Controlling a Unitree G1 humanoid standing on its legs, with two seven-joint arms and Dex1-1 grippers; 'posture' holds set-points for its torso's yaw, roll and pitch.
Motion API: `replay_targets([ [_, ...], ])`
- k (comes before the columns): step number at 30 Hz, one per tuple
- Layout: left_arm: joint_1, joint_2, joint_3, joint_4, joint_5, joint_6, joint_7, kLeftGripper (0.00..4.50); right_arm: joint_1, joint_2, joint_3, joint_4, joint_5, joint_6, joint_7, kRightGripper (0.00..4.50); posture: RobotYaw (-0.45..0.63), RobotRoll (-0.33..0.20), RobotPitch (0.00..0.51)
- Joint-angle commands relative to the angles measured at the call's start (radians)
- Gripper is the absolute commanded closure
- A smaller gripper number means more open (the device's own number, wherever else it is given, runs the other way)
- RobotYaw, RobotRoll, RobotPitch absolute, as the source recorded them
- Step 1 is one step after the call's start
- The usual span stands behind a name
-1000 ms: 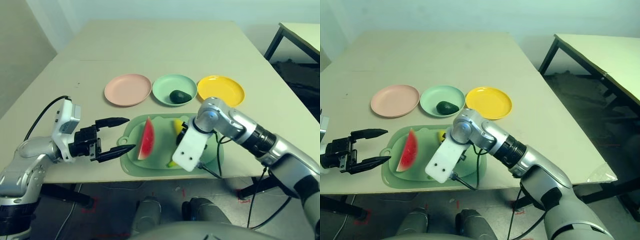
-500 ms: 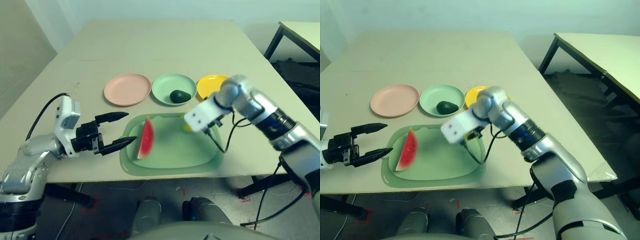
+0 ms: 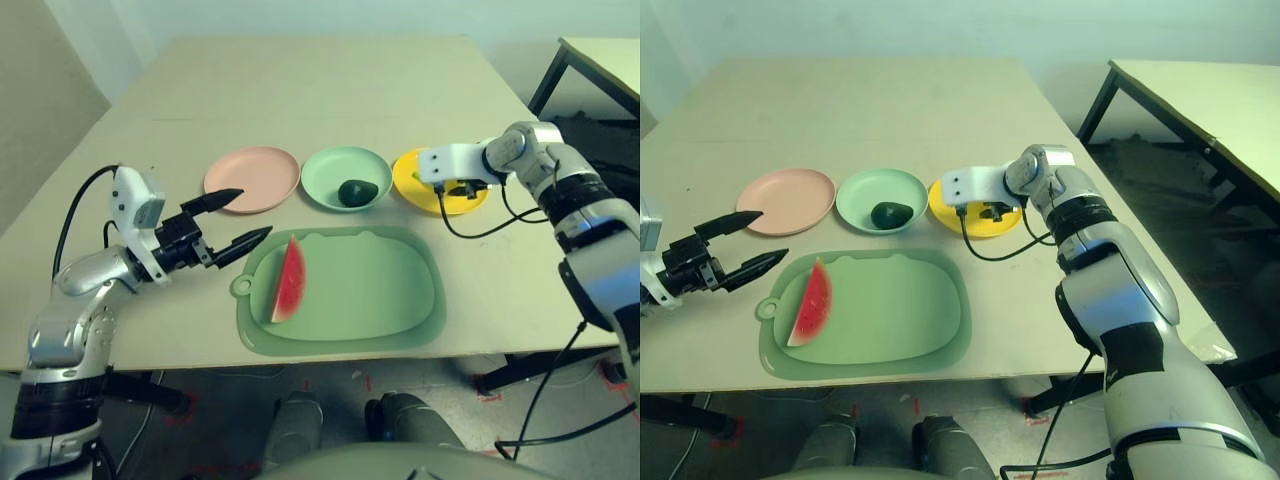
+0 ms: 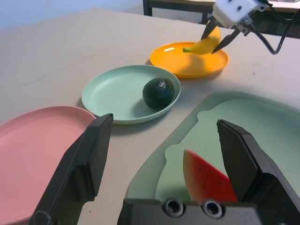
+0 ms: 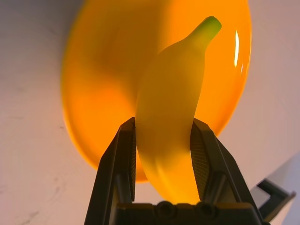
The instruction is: Place the fruits into color-matched plates.
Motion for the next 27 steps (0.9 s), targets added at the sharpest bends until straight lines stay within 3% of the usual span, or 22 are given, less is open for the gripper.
replay_targets([
  [1, 0.013, 0.002, -0.019, -0.009, 0.019, 0.002, 0.001, 0.00, -0.007, 0.019, -0.017, 0.061, -0.016, -0.015, -0.071, 2.86, 0.08, 0.000, 0.101],
  [15, 0.033, -0.002, -0.012, -0.045, 0.011, 0.009, 0.007, 0.00, 0.009, 0.068, -0.032, 0.099, -0.029, -0.043, -0.144, 2.86, 0.09, 0.000, 0.105],
  [23, 0.035, 0.004, -0.011, -0.047, 0.007, 0.010, 0.000, 0.00, 0.011, 0.067, -0.031, 0.102, -0.032, -0.047, -0.158, 0.15, 0.09, 0.000, 0.104],
  [27, 0.030, 0.004, -0.014, -0.038, 0.010, 0.006, -0.006, 0.00, 0.002, 0.052, -0.036, 0.097, -0.030, -0.053, -0.145, 0.05, 0.09, 0.000, 0.100],
])
